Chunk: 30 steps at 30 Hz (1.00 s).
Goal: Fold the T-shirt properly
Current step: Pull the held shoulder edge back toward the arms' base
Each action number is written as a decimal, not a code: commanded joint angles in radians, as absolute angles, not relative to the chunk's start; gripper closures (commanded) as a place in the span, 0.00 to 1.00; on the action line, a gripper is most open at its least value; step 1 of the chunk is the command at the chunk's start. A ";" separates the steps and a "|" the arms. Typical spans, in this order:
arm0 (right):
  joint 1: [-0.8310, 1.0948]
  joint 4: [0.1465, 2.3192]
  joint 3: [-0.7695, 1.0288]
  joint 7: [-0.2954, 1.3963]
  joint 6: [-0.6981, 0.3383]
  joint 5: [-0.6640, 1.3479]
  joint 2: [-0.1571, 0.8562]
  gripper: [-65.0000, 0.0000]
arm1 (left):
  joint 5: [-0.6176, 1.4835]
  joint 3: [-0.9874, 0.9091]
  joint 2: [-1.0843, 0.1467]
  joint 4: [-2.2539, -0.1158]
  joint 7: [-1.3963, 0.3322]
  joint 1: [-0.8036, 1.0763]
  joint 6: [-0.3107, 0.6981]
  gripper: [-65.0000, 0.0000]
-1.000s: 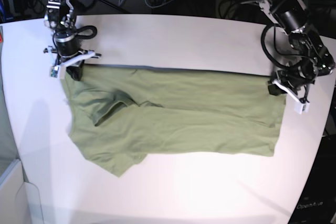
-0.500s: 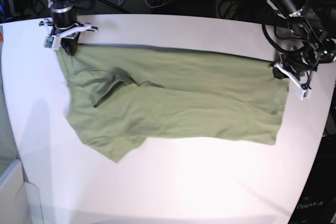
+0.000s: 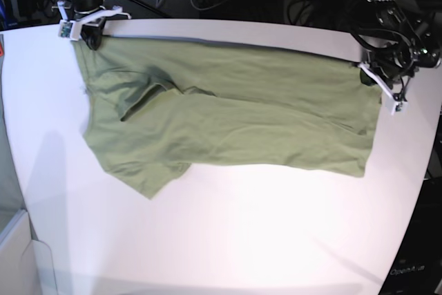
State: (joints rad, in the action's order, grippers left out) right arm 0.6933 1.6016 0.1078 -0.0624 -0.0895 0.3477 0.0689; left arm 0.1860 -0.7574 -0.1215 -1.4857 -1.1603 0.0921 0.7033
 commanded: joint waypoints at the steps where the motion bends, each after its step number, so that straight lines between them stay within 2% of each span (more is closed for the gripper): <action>1: 0.707 1.609 0.110 -0.067 -0.082 0.343 0.074 0.99 | 0.071 -0.759 -0.116 -1.471 -1.290 0.125 0.696 0.96; 7: 0.700 1.609 0.110 -0.097 -0.114 0.343 0.081 0.99 | 0.071 -0.760 -0.116 -1.472 -1.290 0.143 0.696 0.96; 30: 0.667 1.725 0.114 -0.101 -0.114 0.343 0.122 0.99 | 0.073 -0.760 -0.096 -1.561 -1.290 0.145 0.696 0.96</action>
State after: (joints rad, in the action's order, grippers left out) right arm 0.6647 1.7088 0.1101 -0.0761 -0.1112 0.3405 0.1158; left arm 0.1493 -0.7574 -0.0963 -1.5726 -1.2205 0.1333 0.7029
